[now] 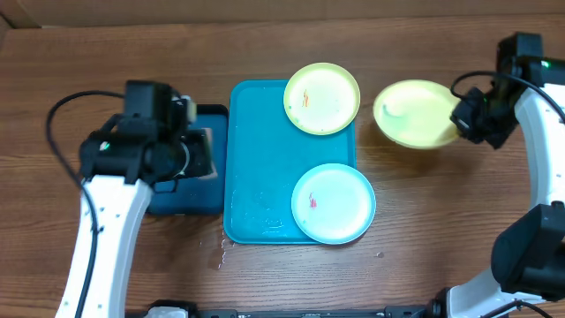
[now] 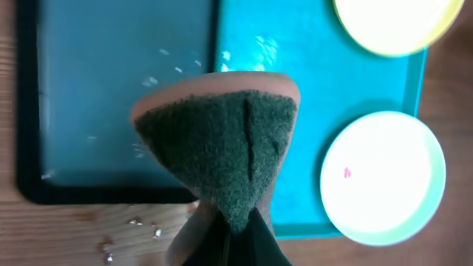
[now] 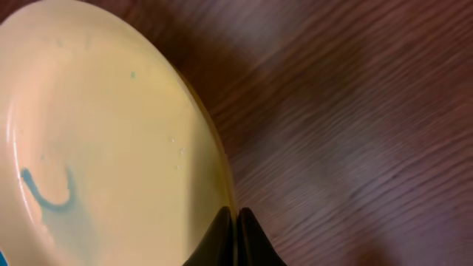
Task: Clean dirty plates on tray and stack at the side
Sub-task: 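Carry the yellow plate right and set it on the table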
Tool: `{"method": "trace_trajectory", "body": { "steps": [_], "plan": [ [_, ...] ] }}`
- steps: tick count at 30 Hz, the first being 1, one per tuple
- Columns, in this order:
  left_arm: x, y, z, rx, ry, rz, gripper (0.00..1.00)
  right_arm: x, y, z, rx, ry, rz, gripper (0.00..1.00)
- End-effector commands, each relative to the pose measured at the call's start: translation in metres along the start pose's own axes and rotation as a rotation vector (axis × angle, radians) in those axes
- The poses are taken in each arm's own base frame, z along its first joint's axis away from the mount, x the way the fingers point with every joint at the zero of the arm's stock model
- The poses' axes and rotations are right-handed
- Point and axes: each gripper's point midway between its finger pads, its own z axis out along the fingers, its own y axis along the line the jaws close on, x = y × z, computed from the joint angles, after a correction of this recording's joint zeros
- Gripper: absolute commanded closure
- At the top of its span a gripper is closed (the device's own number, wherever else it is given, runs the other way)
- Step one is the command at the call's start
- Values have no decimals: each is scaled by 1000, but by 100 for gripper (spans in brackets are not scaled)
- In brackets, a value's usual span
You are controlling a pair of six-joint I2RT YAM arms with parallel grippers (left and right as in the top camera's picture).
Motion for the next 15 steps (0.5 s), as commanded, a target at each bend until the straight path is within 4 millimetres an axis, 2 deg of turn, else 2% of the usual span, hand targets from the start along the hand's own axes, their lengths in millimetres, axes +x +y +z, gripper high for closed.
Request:
{"method": "trace_trajectory", "body": {
  "steps": [1, 5, 11, 15],
  "plan": [
    [7, -17, 18, 44, 73, 67, 96, 7, -13, 10, 26, 8, 4, 96],
    [9, -27, 31, 44, 100, 113, 96, 9, -18, 42, 24, 7, 2, 96],
    [8, -34, 32, 53, 94, 132, 96, 19, -24, 83, 21, 6, -3, 96],
    [8, -34, 32, 53, 93, 133, 96, 31, -15, 104, -39, 22, -23, 96]
  ]
}}
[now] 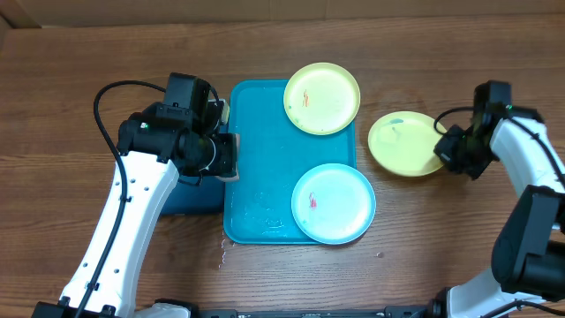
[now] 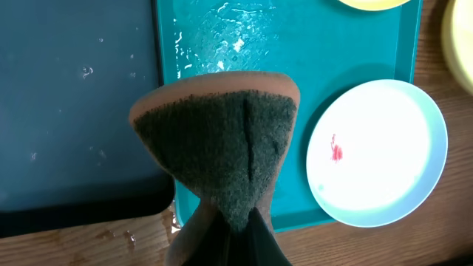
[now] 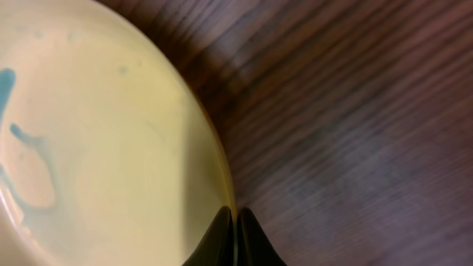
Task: Clean dirty plates on tray and stack at the side
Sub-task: 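Carry the yellow plate right and set it on the table, then reach the right gripper to the white plate's rim and grip it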
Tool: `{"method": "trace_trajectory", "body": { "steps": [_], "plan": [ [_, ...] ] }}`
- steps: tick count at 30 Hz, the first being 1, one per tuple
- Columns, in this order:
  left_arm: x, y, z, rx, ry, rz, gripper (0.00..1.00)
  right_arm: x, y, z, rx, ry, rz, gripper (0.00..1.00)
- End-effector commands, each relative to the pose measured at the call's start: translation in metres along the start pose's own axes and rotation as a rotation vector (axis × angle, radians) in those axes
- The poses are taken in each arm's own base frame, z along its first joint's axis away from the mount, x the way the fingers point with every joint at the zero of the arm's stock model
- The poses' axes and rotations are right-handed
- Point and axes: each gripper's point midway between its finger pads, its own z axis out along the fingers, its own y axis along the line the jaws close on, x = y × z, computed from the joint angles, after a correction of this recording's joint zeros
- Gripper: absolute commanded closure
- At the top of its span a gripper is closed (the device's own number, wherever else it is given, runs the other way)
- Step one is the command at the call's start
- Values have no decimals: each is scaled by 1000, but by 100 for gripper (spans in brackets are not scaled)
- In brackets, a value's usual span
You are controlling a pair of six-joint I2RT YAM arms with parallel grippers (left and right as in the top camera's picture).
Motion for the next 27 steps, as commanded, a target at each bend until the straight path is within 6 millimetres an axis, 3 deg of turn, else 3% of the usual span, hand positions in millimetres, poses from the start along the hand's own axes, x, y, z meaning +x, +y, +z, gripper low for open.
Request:
{"method": "trace_trajectory", "body": {
  "steps": [1, 3, 8, 11, 17, 20, 24, 27],
  "plan": [
    [-1, -3, -1, 15, -8, 31, 96, 13, 14, 6, -67, 18, -30, 96],
    [-1, -4, -1, 15, -10, 31, 96, 17, 19, 10, -83, 21, -44, 95],
    [0, -3, -1, 14, -5, 31, 96, 20, 23, 10, -83, 23, -64, 67],
    [1, -3, -1, 13, 0, 30, 96, 19, 25, -2, -84, 41, -91, 64],
    [1, -2, -1, 5, -3, 30, 96, 29, 47, -63, -156, 141, -203, 63],
    [-2, 14, -2, -83, -19, 18, 96, 45, 61, -86, -205, 203, -281, 60],
    [1, 30, -4, -173, -15, -41, 96, 68, 56, -89, -164, 279, -324, 55],
    [5, 31, -4, -178, 0, -41, 96, 83, 52, -85, -136, 330, -333, 55]
  ]
}}
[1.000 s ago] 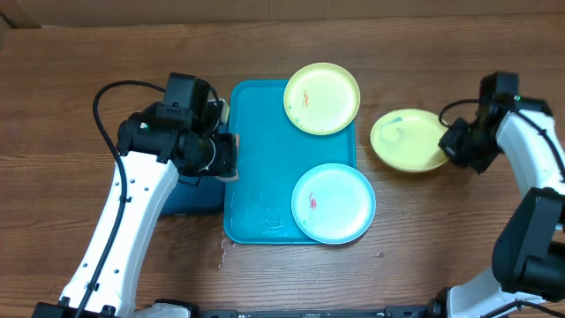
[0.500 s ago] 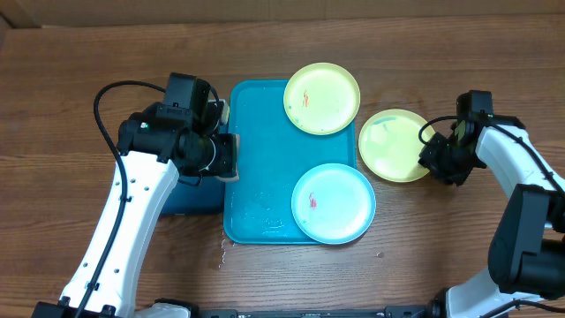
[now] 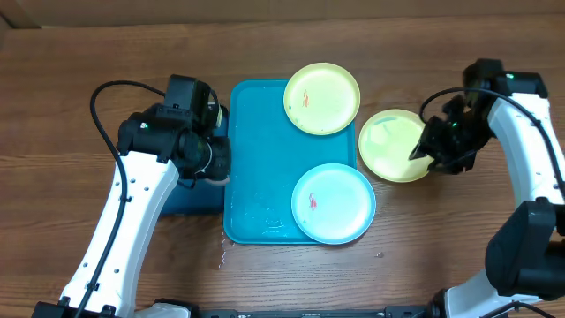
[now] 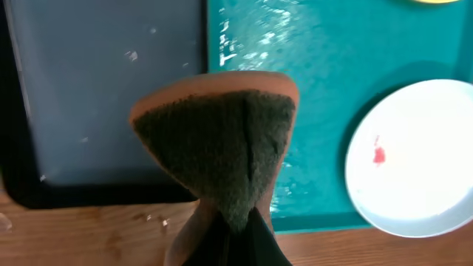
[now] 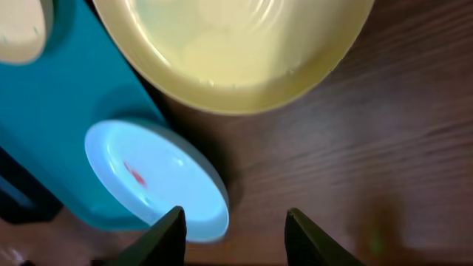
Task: Clean dirty plates on tray and stack at the side
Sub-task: 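Reach the right gripper to the white plate's rim and grip it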
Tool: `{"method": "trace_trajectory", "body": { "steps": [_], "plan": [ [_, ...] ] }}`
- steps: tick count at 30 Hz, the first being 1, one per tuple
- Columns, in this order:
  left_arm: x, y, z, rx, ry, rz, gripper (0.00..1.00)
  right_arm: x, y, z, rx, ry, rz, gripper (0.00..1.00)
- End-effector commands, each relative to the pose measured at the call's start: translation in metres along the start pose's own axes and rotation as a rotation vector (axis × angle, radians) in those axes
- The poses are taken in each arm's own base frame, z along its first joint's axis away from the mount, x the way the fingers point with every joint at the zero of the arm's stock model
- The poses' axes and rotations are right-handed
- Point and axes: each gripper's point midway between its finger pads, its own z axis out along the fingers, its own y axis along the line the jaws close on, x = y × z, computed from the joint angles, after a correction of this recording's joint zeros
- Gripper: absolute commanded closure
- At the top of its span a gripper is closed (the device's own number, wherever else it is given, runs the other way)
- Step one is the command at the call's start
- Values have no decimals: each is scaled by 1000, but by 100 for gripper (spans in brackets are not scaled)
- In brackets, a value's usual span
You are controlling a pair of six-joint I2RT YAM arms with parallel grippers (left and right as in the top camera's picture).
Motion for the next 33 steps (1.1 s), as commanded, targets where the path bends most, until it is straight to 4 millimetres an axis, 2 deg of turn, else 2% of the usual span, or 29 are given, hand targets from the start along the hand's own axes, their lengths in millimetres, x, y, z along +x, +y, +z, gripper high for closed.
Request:
{"method": "trace_trajectory", "body": {
  "steps": [1, 10, 16, 19, 22, 27, 29, 31, 33],
  "plan": [
    [0, 8, -2, -50, -11, -23, 96, 11, 7, 5, -9, 25, -57, 55],
    [-1, 11, -2, -65, -16, -23, 96, 50, 21, 63, 52, 131, -190, 55],
    [-1, 12, -2, -68, -14, -23, 96, 58, 26, 90, 61, 132, -257, 56],
    [0, 12, -2, -68, -10, -23, 96, 57, 22, 98, 87, 118, -264, 57],
    [1, 12, -2, -69, -9, -23, 96, 56, 14, 104, 118, 105, -245, 64],
    [0, 12, -2, -69, -9, -23, 96, 59, 13, 113, 112, 110, -258, 78],
    [0, 12, -2, -68, -10, -23, 96, 63, 19, 116, 86, 119, -266, 84],
    [0, 12, -2, -69, -10, -23, 96, 67, 31, 117, 28, 134, -278, 89],
    [0, 12, -2, -69, -10, -23, 96, 72, 49, 119, -53, 147, -300, 90]
  ]
}}
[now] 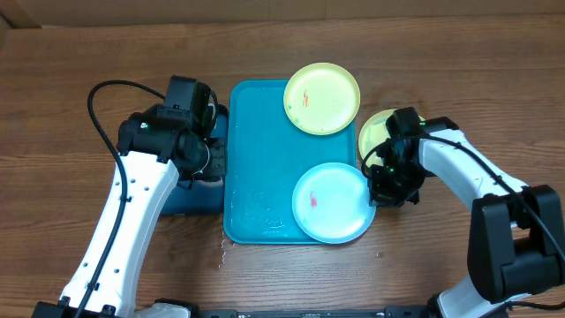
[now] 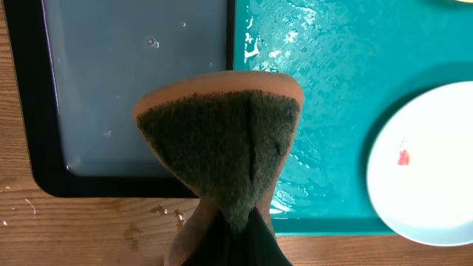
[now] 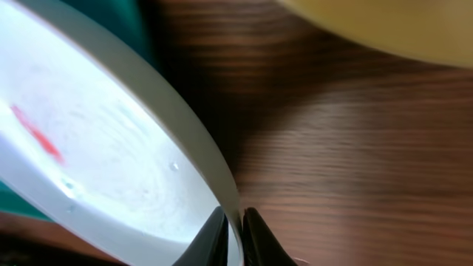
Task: Clean dirty plates on tray and stack at the side
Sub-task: 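Reach the right gripper to the white plate's rim and grip it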
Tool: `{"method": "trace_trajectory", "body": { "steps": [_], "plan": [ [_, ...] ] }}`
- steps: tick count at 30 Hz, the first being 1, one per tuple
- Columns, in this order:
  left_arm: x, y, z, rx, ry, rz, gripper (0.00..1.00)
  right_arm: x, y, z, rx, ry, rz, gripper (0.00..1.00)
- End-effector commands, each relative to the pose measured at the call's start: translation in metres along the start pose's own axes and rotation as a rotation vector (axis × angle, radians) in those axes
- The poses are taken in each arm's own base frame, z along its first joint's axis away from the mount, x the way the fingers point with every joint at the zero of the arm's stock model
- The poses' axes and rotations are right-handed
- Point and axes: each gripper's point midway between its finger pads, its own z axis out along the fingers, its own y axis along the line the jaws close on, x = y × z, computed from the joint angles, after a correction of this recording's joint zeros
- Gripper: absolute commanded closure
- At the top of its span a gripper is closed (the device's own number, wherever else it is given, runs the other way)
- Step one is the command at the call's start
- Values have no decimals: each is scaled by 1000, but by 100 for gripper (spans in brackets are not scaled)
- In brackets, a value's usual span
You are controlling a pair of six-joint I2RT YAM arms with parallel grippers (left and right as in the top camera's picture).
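Observation:
A pale blue plate [image 1: 333, 203] with a red stain lies on the teal tray [image 1: 260, 159] at its near right corner. My right gripper [image 1: 377, 187] is at the plate's right edge; in the right wrist view the gripper [image 3: 235, 225] is shut on the blue plate [image 3: 89, 148] rim. A yellow plate [image 1: 321, 97] with red marks sits on the tray's far right corner. Another yellow plate [image 1: 381, 132] lies on the table right of the tray, half hidden by the arm. My left gripper [image 2: 235, 222] is shut on a green-faced sponge [image 2: 222, 144] above the tray's left edge.
A dark basin [image 2: 137, 81] holding water stands against the tray's left side. Water drops [image 2: 166, 210] lie on the wood in front of it. The tray's surface [image 2: 318, 96] is wet. Bare wooden table [image 1: 459, 256] stretches to the right and front.
My right gripper was open above the yellow plate on the table; now it is low at the blue plate's right rim and shut on it. The left gripper with the sponge shifted slightly left.
At first my right gripper held a yellow plate in the air right of the tray. Then the plate was down on the table, still gripped, then let go with the gripper open above it. Now that gripper holds the blue plate's rim. The left gripper kept the sponge throughout.

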Motion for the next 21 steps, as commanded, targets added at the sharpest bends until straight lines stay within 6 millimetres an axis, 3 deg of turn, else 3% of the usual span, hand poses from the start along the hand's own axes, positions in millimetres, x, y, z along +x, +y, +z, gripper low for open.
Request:
{"method": "trace_trajectory", "body": {
  "steps": [1, 5, 11, 17, 21],
  "plan": [
    [-1, 2, -2, -12, -9, -9, 96, 5, 33, -1, -140, 10, -47, 90],
    [0, 2, -2, -12, -8, -9, 96, 4, 63, 2, -222, -3, -89, 92],
    [2, 3, -2, -15, 1, -9, 96, -9, 80, 13, -153, -93, -2, 96],
    [3, 3, -2, -16, 7, -9, 96, -19, 80, 18, -49, -187, -23, 82],
    [3, 3, -2, -16, 6, -9, 96, -22, 88, 3, -49, -196, -60, 77]
  ]
}}
